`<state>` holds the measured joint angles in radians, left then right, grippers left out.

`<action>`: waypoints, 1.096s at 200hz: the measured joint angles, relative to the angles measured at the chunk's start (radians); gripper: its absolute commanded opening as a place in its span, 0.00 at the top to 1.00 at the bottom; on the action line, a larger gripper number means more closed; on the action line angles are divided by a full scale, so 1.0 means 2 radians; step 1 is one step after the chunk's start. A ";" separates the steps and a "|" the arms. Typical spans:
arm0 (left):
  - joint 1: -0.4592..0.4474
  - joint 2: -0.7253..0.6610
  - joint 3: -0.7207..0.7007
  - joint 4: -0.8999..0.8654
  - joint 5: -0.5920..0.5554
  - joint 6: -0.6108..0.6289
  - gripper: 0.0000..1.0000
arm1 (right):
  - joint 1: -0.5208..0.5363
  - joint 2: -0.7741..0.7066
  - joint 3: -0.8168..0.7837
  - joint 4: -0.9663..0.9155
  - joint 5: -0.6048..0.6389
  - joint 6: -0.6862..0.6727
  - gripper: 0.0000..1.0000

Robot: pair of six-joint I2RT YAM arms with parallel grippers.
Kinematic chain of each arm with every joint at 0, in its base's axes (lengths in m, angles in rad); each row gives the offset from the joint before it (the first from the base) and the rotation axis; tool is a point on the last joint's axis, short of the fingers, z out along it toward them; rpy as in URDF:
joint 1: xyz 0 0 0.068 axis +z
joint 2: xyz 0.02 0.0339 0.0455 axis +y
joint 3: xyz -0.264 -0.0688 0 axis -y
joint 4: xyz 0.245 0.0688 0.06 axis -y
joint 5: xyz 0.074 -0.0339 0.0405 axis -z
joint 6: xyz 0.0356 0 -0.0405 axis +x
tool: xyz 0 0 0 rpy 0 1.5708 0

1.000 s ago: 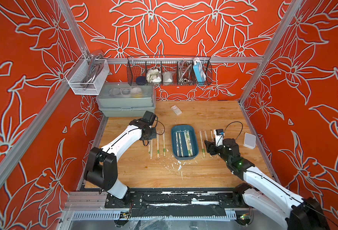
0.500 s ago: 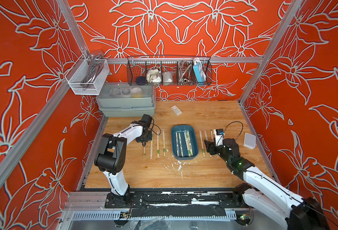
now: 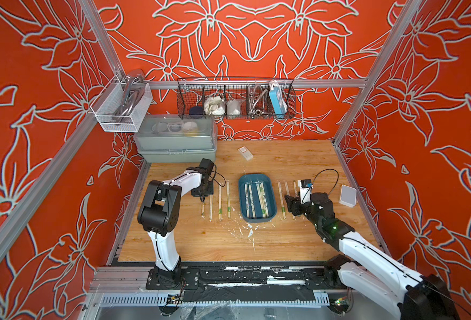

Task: Take the paired disposable chopsticks out of the storage box
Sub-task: Place the paired disposable chopsticks at the center of the board.

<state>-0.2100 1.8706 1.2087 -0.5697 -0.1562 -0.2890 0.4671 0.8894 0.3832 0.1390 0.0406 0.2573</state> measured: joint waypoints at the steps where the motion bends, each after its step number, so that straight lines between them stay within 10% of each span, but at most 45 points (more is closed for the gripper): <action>1: 0.000 0.000 0.000 0.000 0.000 0.000 0.90 | 0.000 0.000 0.000 0.000 0.000 0.000 0.31; 163: 0.000 0.005 0.015 -0.013 -0.020 0.002 0.57 | 0.000 0.000 0.000 0.000 0.000 0.000 0.31; 219: -0.001 -0.089 -0.022 -0.008 -0.009 -0.005 0.48 | 0.000 0.001 0.000 0.000 0.000 0.000 0.31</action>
<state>-0.2115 1.6920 1.1648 -0.5865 -0.1741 -0.2996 0.4671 0.8909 0.3832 0.1394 0.0399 0.2573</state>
